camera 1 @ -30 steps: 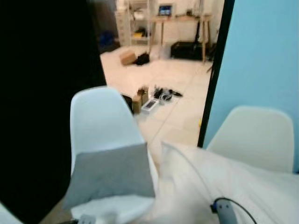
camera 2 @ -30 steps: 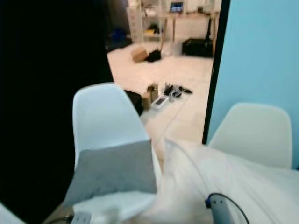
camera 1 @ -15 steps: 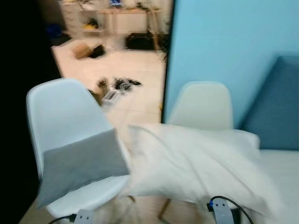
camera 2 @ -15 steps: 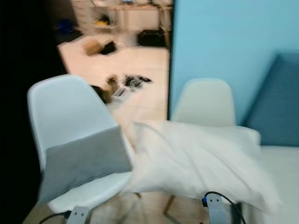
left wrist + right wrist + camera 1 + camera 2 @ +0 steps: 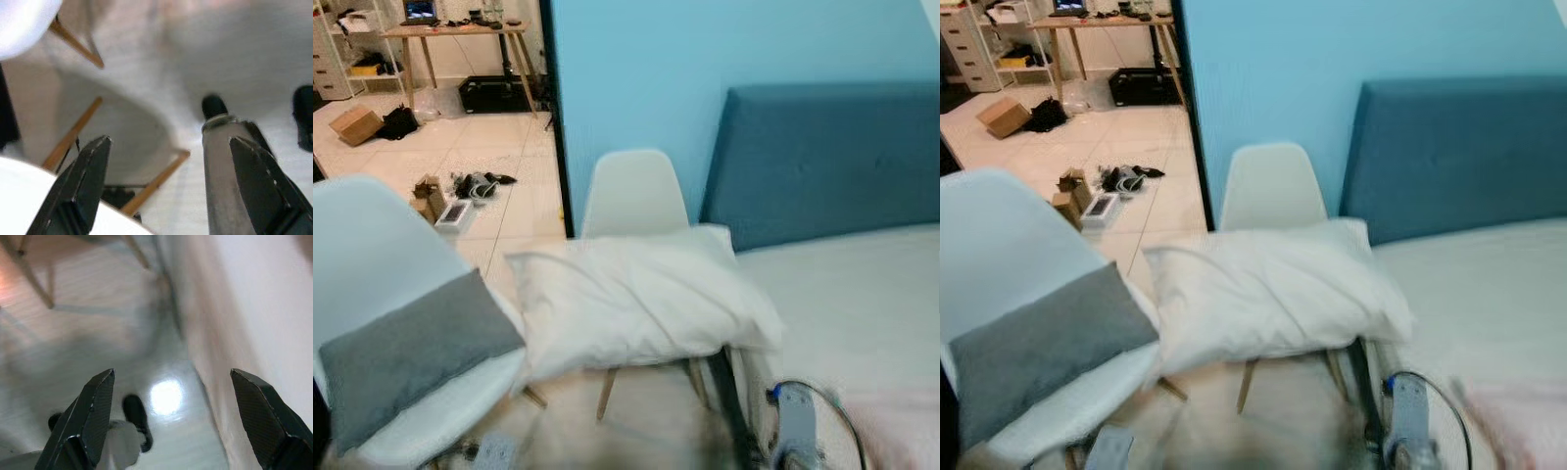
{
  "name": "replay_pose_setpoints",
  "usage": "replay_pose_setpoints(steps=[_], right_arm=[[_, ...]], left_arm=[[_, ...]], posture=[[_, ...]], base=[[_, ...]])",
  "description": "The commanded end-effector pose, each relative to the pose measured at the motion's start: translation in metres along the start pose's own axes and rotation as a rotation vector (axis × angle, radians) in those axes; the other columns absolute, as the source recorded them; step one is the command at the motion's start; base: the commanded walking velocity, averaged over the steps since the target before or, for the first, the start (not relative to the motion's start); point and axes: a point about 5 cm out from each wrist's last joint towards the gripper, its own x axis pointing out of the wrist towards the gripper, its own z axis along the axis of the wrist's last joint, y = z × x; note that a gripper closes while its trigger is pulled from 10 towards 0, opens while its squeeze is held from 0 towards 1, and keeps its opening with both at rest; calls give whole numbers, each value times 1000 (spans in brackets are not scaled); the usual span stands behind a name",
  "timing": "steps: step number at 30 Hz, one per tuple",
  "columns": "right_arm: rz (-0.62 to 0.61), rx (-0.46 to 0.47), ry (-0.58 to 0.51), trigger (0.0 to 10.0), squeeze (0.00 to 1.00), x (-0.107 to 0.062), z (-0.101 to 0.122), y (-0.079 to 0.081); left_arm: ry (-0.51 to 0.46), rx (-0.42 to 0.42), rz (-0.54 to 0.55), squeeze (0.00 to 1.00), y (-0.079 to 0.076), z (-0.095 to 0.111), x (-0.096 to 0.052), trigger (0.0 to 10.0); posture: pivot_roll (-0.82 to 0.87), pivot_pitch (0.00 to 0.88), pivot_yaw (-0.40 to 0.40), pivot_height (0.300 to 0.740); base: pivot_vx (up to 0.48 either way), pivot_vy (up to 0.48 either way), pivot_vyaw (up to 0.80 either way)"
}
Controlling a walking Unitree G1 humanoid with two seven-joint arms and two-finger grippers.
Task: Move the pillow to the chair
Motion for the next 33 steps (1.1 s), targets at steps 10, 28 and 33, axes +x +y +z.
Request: replay_pose_setpoints(steps=[10, 28, 33], right_arm=[[-10, 66, 48, 10000, 0, -1, -12, 4], [-11, 95, 27, 10000, 0, 0, -5, 8], [-3, 133, 6, 10000, 0, 1, 0, 12]], left_arm=[[0, 33, 5, 0, 6, 1, 1, 10000], [-2, 21, 2, 0, 6, 0, 0, 10000], [-26, -24, 0, 0, 6, 4, 1, 10000]], posture=[[-133, 0, 32, 740], [-131, 0, 37, 740], [-132, 0, 41, 740]], base=[[-309, 0, -756], [-275, 0, -756], [0, 0, -756]])
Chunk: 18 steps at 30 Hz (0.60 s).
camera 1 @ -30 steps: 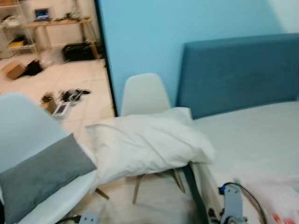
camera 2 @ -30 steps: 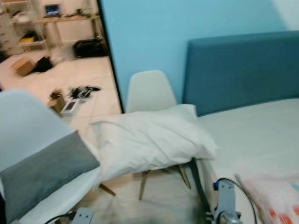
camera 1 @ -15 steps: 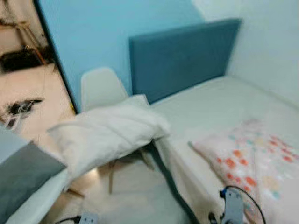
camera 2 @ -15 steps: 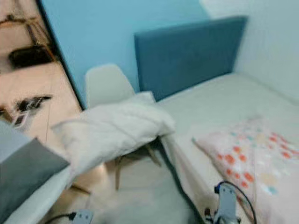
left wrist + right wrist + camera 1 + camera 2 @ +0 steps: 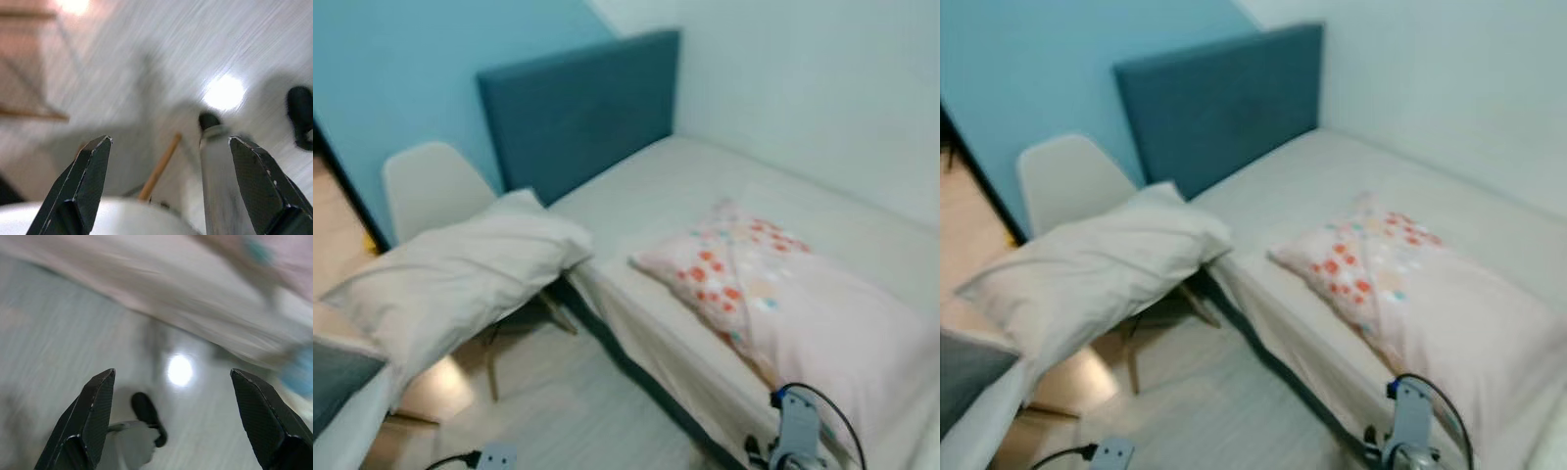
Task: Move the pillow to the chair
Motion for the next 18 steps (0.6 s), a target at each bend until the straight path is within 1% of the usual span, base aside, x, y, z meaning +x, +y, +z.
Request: replay_pose_setpoints(steps=[1, 4, 8, 9, 11, 18], right_arm=[[23, 34, -10, 10000, 0, 0, 1, 10], [35, 77, -33, 10000, 0, 1, 6, 12], [49, 98, -48, 10000, 0, 1, 10, 15], [71, 122, -63, 10000, 0, 1, 13, 19], [100, 159, -86, 10000, 0, 0, 17, 23], [116, 185, -113, 10000, 0, 0, 21, 25]], left_arm=[[17, -3, 7, 0, 5, -6, -1, 10000], [-6, 7, -3, 0, 4, -2, 0, 10000], [-20, 23, -12, 0, 3, 1, 0, 10000], [-30, 26, -15, 0, 2, 3, 0, 10000], [-41, 32, -22, 0, 1, 5, 0, 10000], [-43, 37, -26, 0, 1, 5, 0, 10000]], posture=[[-133, 0, 42, 740], [-135, 0, 42, 740], [-135, 0, 42, 740], [-134, 0, 41, 740], [-134, 0, 41, 740], [-132, 0, 42, 740]], base=[[0, 0, -756], [0, 0, -756], [0, 0, -750], [334, 0, -675], [439, 0, 0], [470, 0, 0]])
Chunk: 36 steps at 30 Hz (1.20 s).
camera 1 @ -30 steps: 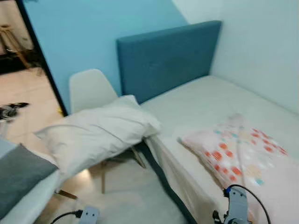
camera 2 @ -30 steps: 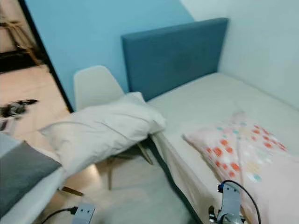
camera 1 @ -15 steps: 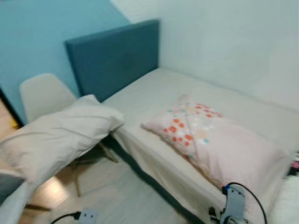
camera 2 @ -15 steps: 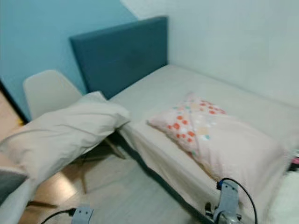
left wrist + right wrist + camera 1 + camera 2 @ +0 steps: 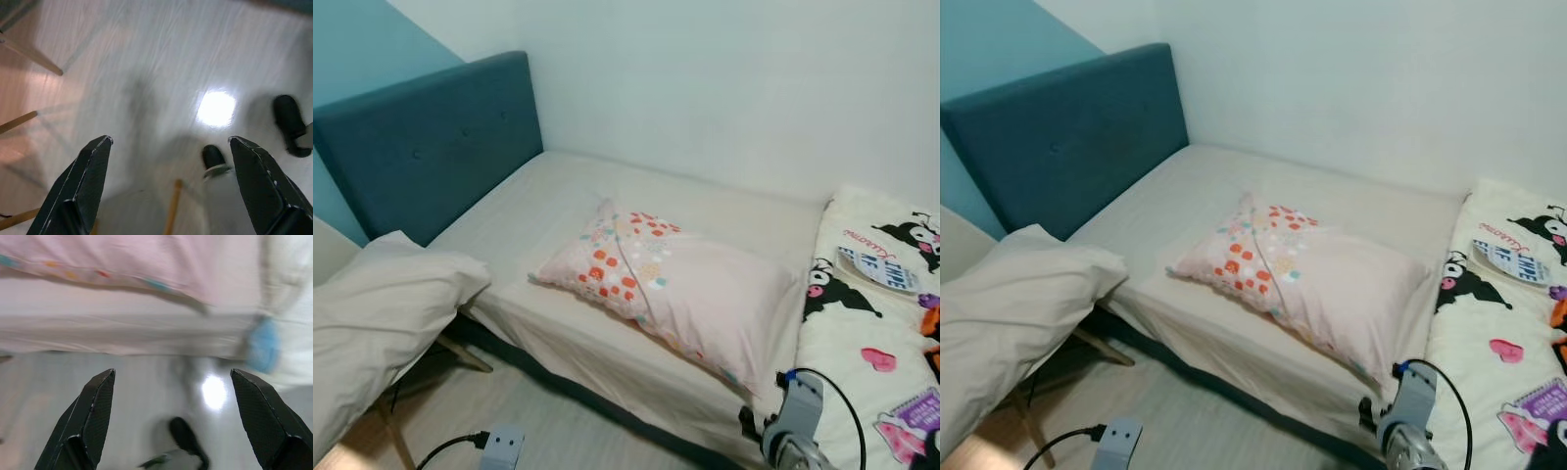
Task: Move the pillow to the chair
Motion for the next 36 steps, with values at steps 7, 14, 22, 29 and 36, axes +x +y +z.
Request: replay_pose_setpoints(steps=[7, 14, 22, 29, 36], right_arm=[[-7, 38, -5, 10000, 0, -1, -1, -5], [-20, 35, 3, 10000, 0, -1, -2, -8], [-40, 36, 7, 10000, 0, -2, -2, -13], [-50, 37, 6, 10000, 0, -2, 0, -16], [-57, 39, 5, 10000, 0, -2, 2, -17]], left_arm=[[-17, 14, -5, 0, 1, 5, 1, 10000], [-53, -37, 7, 0, 7, 14, 2, 10000], [-126, -83, 4, 0, 11, 31, 4, 10000], [-184, -89, -21, 0, 14, 45, 5, 10000], [-206, -93, -31, 0, 18, 51, 5, 10000]], posture=[[-133, 0, 44, 740], [-128, 0, 42, 740], [-131, 0, 41, 740], [-132, 0, 41, 740], [-132, 0, 43, 740]], base=[[480, 0, -537], [439, 0, -745], [45, 0, -731], [0, 0, -729], [0, 0, -727]])
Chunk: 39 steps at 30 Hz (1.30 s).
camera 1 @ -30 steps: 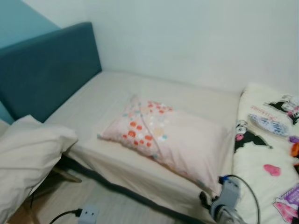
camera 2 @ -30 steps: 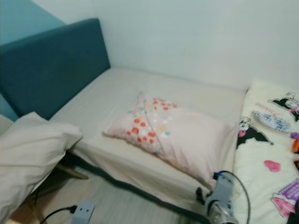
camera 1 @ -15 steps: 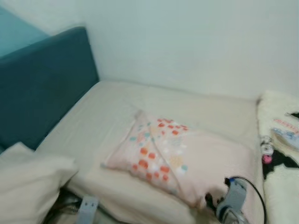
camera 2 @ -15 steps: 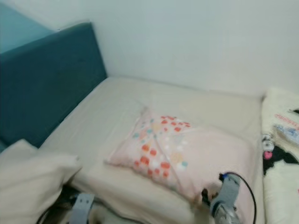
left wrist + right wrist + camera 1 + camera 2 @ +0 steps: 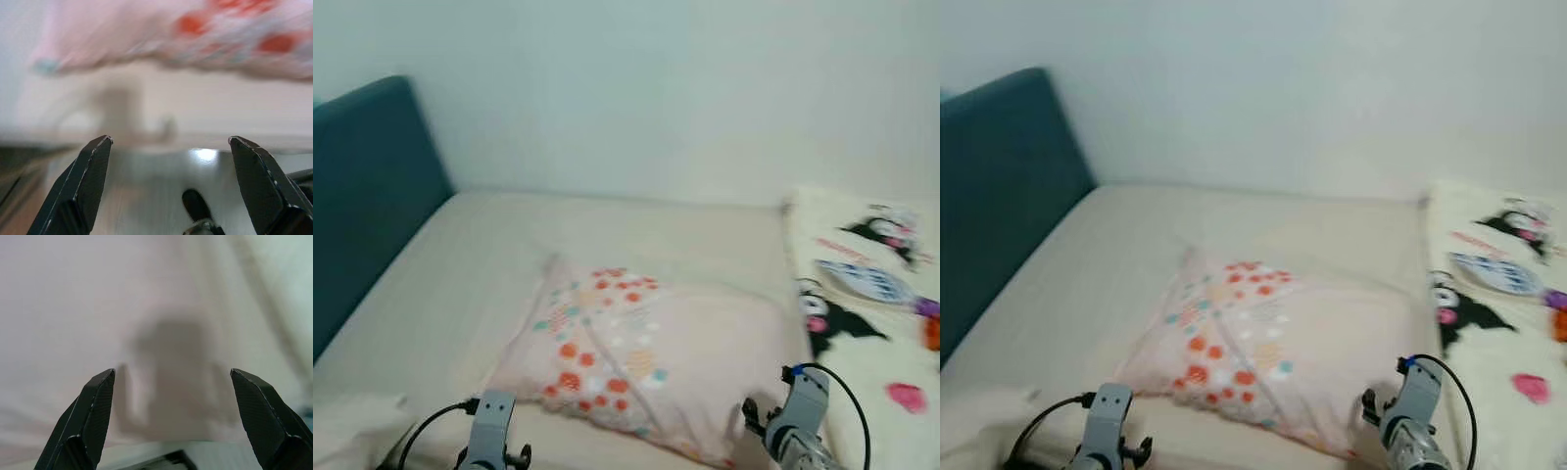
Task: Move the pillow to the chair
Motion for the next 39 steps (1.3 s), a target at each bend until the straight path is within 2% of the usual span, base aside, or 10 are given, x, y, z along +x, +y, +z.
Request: replay_pose_setpoints(steps=[1, 12, 21, 24, 26, 30, 33, 34, 37, 39], right_arm=[[8, 17, 29, 10000, 0, 0, -7, 5], [31, 9, 59, 10000, 0, -1, -14, 7], [75, -13, 73, 10000, 0, -1, -16, 14], [75, -33, 69, 10000, 0, 0, -14, 15], [95, -43, 39, 10000, 0, 0, -9, 18], [104, -38, 27, 10000, 0, 1, -6, 20], [108, -55, 47, 10000, 0, 1, -3, 22], [103, -57, 50, 10000, 0, 2, -3, 21], [96, -57, 54, 10000, 0, 2, -2, 21], [94, -59, 56, 10000, 0, 2, -2, 21]], left_arm=[[15, -3, 19, 0, 6, -4, -2, 10000], [17, -73, 37, 0, 4, -4, -1, 10000], [10, -152, 72, 0, 13, -1, -1, 10000], [-13, -64, 106, 0, 17, 2, -1, 10000], [-46, 111, 148, 0, 22, 6, -2, 10000], [-77, 212, 173, 0, 24, 9, -2, 10000], [-192, 521, 141, 0, 15, 23, -2, 10000], [-225, 587, 123, 0, 11, 26, -1, 10000], [-282, 681, 72, 0, 4, 33, -1, 10000], [-295, 701, 58, 0, 2, 34, -1, 10000]], posture=[[-132, 0, 43, 740], [-136, 0, 41, 740], [-137, 0, 45, 740], [-138, 0, 45, 740], [-137, 0, 44, 740], [-135, 0, 43, 740], [-133, 1, 40, 730], [-132, 2, 40, 725], [-132, 3, 39, 710], [-132, 3, 39, 705]], base=[[0, 0, -725], [0, 0, -726], [0, 0, -715], [0, 0, -673], [0, 0, 0], [0, 0, 0], [0, 0, 0], [0, 0, 0], [0, 0, 0], [0, 0, 0]])
